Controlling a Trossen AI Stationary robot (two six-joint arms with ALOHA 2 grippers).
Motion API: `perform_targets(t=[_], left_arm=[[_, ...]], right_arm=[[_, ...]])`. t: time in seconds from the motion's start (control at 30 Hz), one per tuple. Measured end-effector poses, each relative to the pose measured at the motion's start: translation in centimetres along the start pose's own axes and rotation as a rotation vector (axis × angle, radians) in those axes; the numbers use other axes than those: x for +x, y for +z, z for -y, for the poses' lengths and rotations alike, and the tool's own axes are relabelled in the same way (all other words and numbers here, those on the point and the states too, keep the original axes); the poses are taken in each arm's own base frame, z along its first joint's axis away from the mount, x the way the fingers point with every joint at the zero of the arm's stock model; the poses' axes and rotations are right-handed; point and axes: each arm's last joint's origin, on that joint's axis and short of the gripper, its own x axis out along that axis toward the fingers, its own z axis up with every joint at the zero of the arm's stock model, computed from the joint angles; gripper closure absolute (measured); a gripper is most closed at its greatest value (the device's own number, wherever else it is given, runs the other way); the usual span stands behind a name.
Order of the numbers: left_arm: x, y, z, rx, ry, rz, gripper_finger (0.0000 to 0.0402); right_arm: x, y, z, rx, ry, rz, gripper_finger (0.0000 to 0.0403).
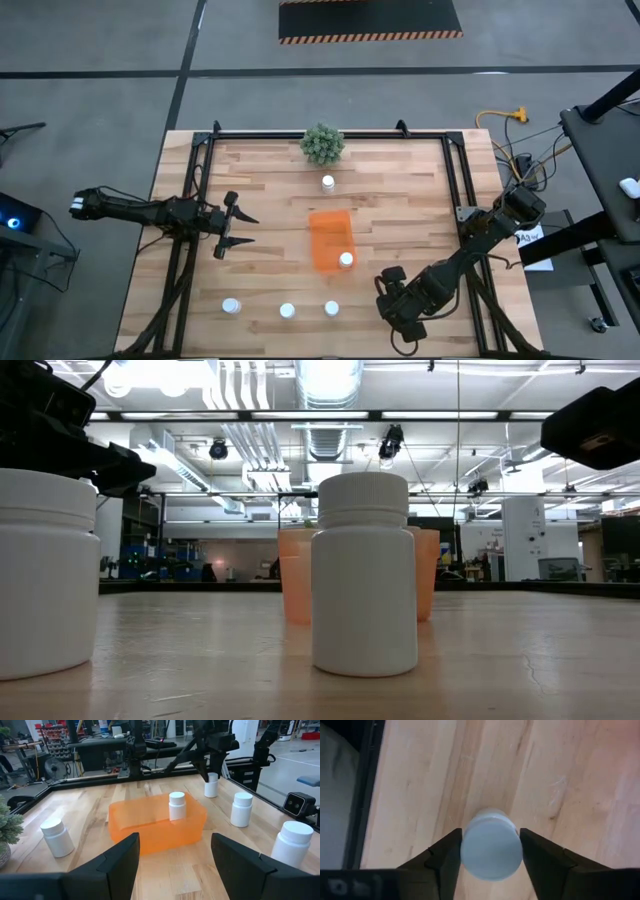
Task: Pick and place pill bottles into a basket
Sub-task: Put the white pill bottle into the orange bin
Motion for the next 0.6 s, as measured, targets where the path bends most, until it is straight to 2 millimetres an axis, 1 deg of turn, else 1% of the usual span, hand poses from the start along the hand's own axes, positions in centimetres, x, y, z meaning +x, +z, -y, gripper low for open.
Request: perform_targets(t=[0.1, 0.37, 0.6], left_arm=[[0.0, 0.0, 0.0, 0.000, 0.001, 0.000, 0.0173], [0.0, 0.0, 0.0, 0.000, 0.000, 0.000, 0.0173], [0.0, 0.0, 0.0, 0.000, 0.000, 0.000, 0.0173]], right_arm=[[0.0, 0.0, 0.0, 0.000, 0.006, 0.000, 0.0256], [-0.2, 0.1, 0.0, -0.003, 0.022, -0.015, 0.0257], [-1.4, 0.8, 0.5, 0.000, -0.009, -0.054, 0.0257]])
